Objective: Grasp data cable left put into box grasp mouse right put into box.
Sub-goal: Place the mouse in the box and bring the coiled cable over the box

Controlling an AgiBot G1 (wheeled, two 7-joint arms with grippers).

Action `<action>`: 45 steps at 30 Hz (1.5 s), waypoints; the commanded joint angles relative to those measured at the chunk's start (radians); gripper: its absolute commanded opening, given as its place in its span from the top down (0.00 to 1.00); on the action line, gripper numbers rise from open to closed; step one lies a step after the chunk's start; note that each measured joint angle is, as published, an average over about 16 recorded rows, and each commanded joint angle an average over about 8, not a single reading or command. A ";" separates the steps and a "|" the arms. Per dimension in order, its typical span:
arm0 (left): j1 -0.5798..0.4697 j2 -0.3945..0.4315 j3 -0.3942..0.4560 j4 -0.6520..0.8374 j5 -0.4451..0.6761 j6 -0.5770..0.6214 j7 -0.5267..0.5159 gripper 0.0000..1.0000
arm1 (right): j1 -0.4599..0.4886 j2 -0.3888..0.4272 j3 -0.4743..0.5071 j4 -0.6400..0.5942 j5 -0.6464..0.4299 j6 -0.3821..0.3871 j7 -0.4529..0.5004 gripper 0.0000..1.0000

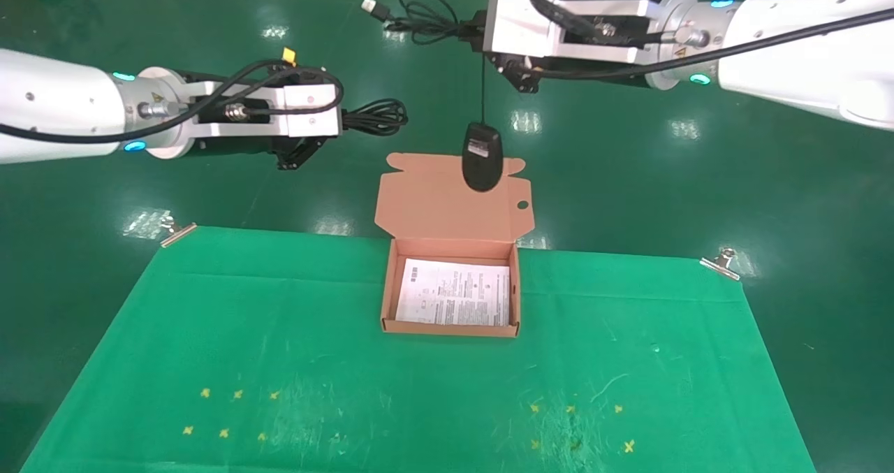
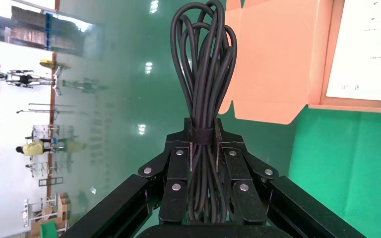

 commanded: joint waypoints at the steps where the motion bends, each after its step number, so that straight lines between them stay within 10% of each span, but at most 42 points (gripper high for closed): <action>1: -0.003 0.001 -0.001 -0.003 0.001 -0.003 0.000 1.00 | 0.006 -0.012 0.003 -0.013 0.009 -0.007 -0.013 1.00; 32: 0.089 -0.127 0.054 -0.105 0.201 0.129 -0.198 1.00 | -0.175 -0.199 -0.011 -0.331 0.096 0.000 -0.130 1.00; 45: 0.093 -0.129 0.055 -0.120 0.210 0.133 -0.213 1.00 | -0.239 -0.219 -0.064 -0.453 0.232 0.110 -0.015 0.98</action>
